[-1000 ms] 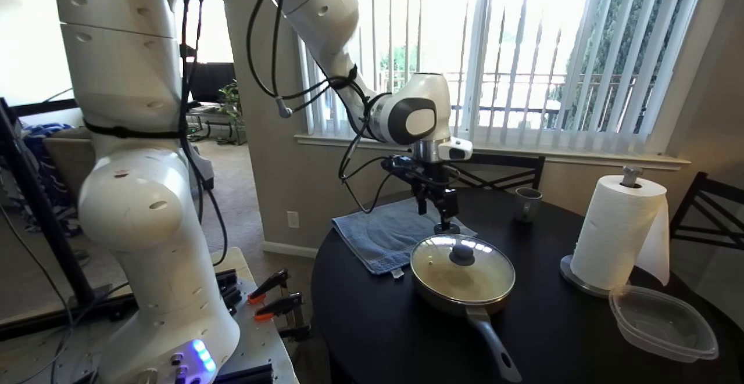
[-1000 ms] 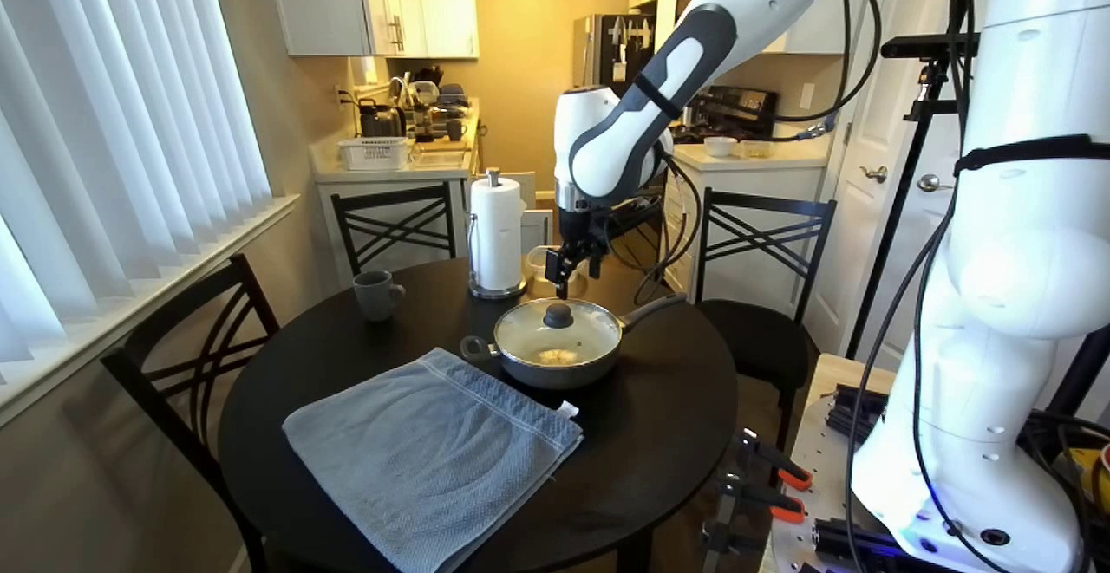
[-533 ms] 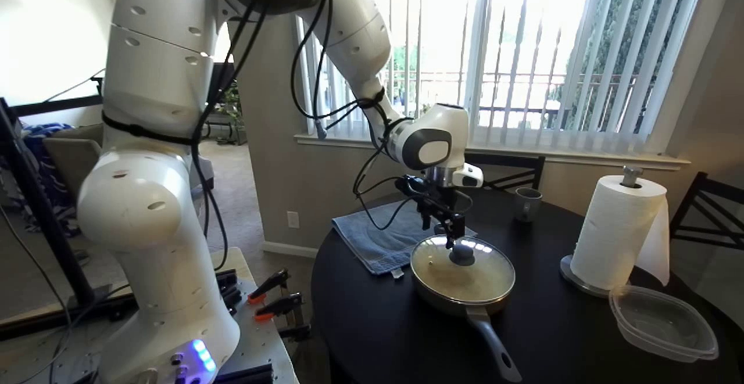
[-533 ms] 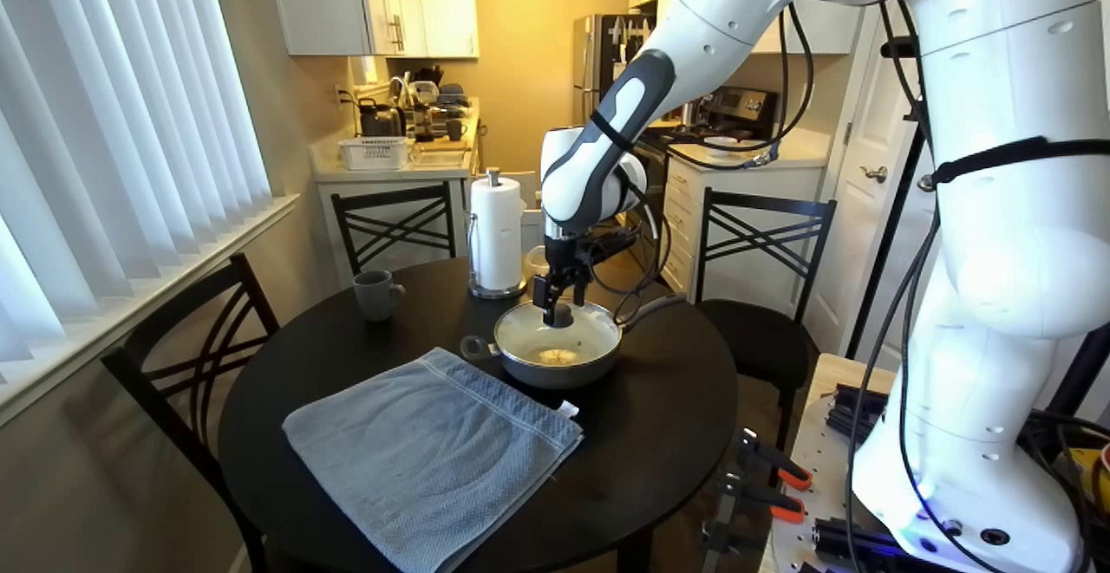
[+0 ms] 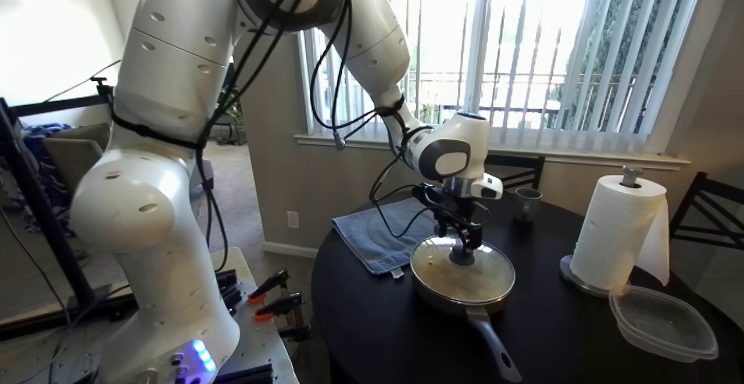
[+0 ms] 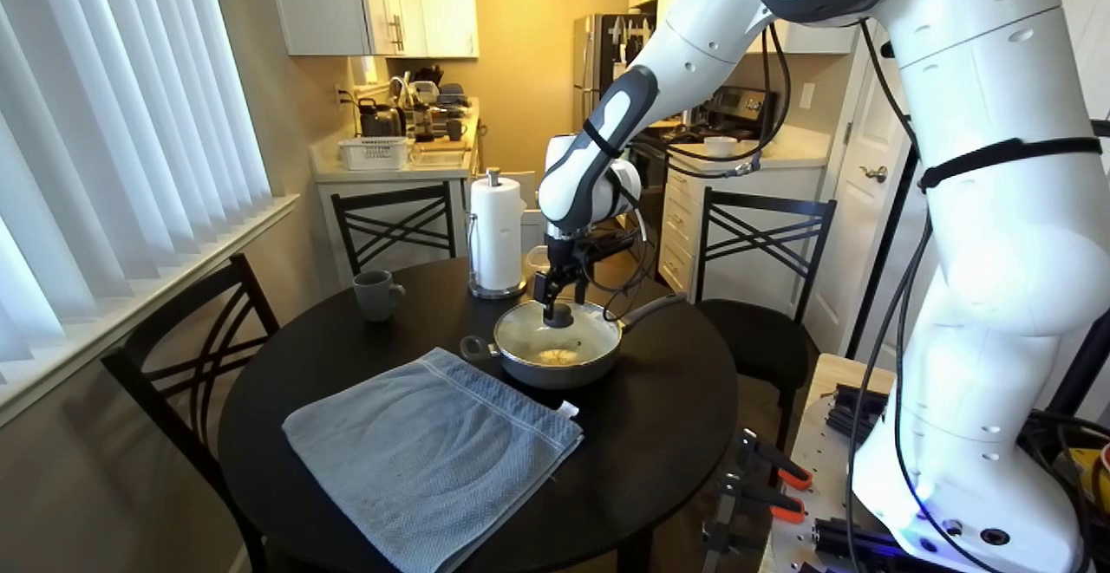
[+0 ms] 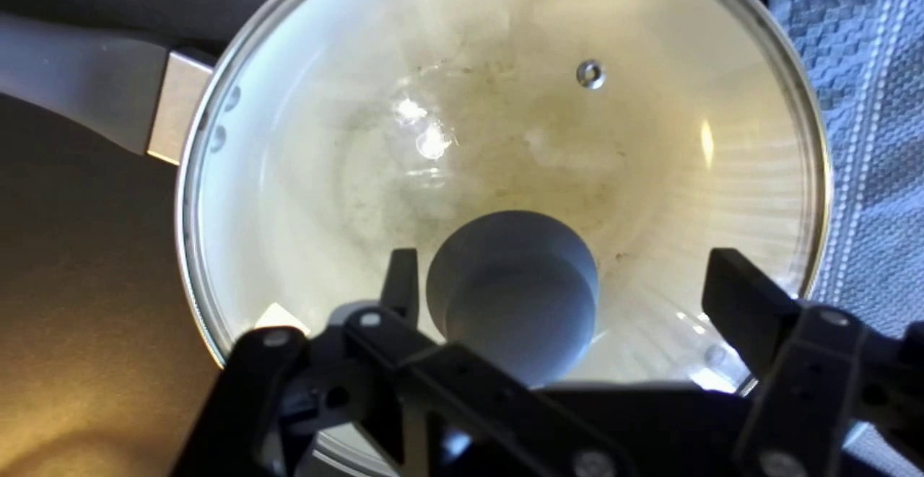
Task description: Remove the glass lid from the grey pan and then out it on the blue towel
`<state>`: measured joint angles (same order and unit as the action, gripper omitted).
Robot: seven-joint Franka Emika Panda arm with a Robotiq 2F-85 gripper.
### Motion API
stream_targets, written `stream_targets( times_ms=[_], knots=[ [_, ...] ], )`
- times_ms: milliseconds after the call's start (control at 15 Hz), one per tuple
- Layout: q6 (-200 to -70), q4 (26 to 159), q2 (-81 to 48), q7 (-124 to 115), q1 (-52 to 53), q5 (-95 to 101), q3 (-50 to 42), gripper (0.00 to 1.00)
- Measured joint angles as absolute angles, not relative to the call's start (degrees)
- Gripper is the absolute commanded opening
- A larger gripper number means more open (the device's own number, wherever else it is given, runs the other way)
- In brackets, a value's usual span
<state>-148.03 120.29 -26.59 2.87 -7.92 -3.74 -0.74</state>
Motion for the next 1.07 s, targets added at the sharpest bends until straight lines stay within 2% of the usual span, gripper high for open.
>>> stream_targets(
  times_ms=[1067],
  knots=[
    [-138.49, 107.36, -35.23, 3.74, -9.28, -3.91, -0.93, 1.0]
  ],
)
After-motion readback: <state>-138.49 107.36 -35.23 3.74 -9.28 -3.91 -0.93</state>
